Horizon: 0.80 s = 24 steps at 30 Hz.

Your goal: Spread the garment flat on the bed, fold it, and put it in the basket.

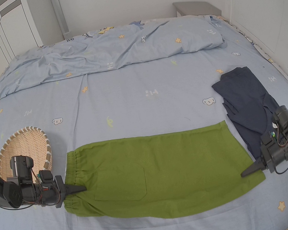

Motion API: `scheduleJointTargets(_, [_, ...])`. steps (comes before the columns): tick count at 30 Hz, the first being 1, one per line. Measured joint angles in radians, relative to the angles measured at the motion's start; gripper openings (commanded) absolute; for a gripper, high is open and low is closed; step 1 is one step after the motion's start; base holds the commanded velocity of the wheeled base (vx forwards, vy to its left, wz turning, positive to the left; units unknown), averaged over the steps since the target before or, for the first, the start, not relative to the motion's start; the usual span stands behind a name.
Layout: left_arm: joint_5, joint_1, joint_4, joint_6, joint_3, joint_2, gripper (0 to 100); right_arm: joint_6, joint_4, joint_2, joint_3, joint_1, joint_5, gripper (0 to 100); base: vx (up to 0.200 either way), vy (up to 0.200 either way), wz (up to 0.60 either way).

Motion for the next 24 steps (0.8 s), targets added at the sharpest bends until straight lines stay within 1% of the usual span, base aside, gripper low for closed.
scheduleJointTargets(7, [0.001, 0.045, 0.007, 0.178, 0.209, -0.046, 0, 0.0, -0.337, -0.066, 0.325, 0.024, -0.009, 0, 0.0, 0.0, 0.0])
scheduleJointTargets(9, [0.0, 0.059, 0.008, 0.231, 0.262, -0.056, 0, 0.0, -0.396, -0.076, 0.383, 0.03, -0.01, 0, 0.0, 0.0, 0.0])
scheduleJointTargets(11, [0.0, 0.073, 0.01, 0.267, 0.304, -0.065, 0, -0.001, -0.432, -0.084, 0.431, 0.037, -0.011, 0, 0.0, 0.0, 0.0])
scheduleJointTargets(15, [0.001, 0.088, 0.013, 0.276, 0.335, -0.079, 0, -0.003, -0.441, -0.086, 0.466, 0.045, -0.013, 0, 0.0, 0.0, 0.0])
scheduleJointTargets(16, [0.002, 0.09, 0.014, 0.276, 0.338, -0.081, 0, -0.004, -0.442, -0.085, 0.47, 0.046, -0.013, 100, 0.0, 0.0, 0.0])
scheduleJointTargets(24, [0.005, 0.111, 0.021, 0.276, 0.344, -0.108, 0, 0.0, -0.446, -0.077, 0.476, 0.048, -0.014, 100, 0.0, 0.0, 0.0])
